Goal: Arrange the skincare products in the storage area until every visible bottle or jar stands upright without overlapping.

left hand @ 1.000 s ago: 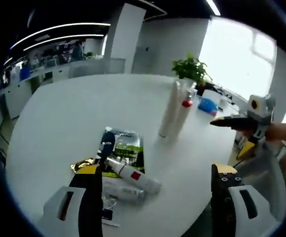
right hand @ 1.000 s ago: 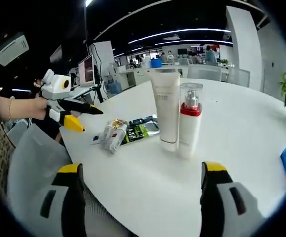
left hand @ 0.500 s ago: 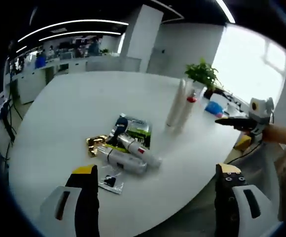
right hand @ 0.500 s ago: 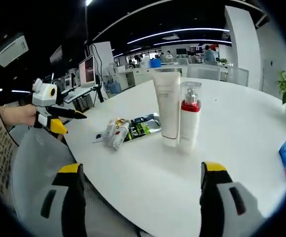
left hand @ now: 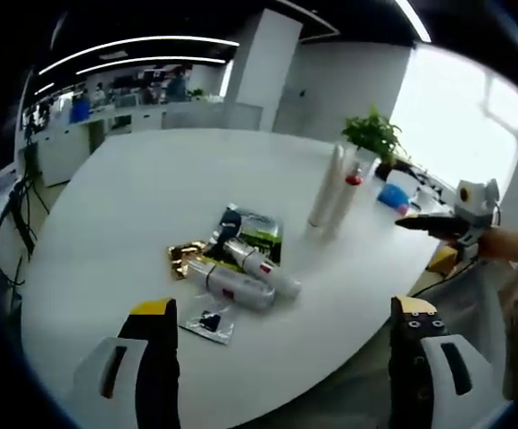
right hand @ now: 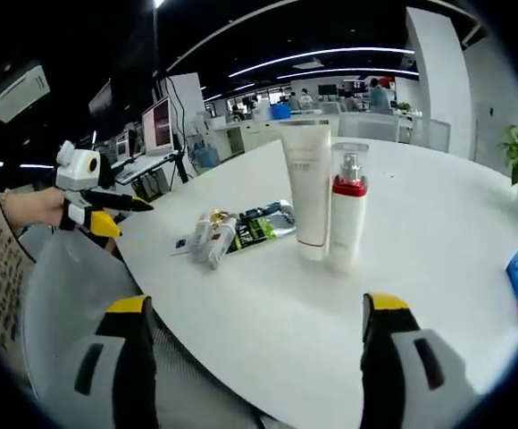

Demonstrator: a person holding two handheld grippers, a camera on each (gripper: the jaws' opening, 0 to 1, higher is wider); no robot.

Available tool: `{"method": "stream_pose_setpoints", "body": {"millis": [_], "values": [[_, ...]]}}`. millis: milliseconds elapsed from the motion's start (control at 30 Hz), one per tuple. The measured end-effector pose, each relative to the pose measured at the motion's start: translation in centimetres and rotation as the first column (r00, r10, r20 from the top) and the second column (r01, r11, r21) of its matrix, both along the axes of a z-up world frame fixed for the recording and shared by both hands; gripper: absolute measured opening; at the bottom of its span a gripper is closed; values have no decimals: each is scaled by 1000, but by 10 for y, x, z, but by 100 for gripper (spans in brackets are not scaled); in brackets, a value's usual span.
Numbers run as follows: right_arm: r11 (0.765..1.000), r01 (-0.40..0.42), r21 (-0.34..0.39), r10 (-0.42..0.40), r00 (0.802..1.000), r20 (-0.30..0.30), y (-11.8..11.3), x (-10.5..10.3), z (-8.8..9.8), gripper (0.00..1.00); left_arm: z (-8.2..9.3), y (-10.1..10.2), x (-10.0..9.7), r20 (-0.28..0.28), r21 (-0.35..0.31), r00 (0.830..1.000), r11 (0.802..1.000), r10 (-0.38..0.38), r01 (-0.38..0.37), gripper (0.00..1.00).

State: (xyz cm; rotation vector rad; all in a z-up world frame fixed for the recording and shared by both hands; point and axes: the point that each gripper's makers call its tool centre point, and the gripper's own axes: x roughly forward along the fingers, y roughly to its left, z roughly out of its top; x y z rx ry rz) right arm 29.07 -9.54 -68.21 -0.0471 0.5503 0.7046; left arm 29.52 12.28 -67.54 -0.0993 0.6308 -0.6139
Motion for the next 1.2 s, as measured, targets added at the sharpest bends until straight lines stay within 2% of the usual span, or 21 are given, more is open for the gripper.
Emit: {"method": "stream_pose_setpoints", "body": {"millis": [200, 333, 533, 667, 1100, 1200], "values": [[1000, -22, -12, 22, 1000, 0, 10, 4, 2, 91, -2, -2, 0, -9, 0, 1000, 1000, -7, 7, 97], [998, -57, -12, 57, 998, 0, 27, 8, -1, 88, -2, -2, 0, -13, -5, 1000, 1000, -5, 5, 97], [985, -166, -46, 166, 986, -2, 66, 15, -14, 84, -1, 0, -1, -19, -5, 1000, 1000, -1, 1, 96], [979, -190, -68, 192, 981, 18, 84, 25, -20, 78, -1, 5, -2, -22, -6, 1000, 1000, 14, -15, 96], [962, -255, -101, 256, 967, 5, 126, 43, -45, 66, -6, 19, -6, -45, -10, 997, 998, 65, -66, 95], [945, -283, -166, 288, 958, 4, 135, 44, -60, 63, -6, 22, -6, -49, -13, 996, 997, 73, -74, 94]]}}
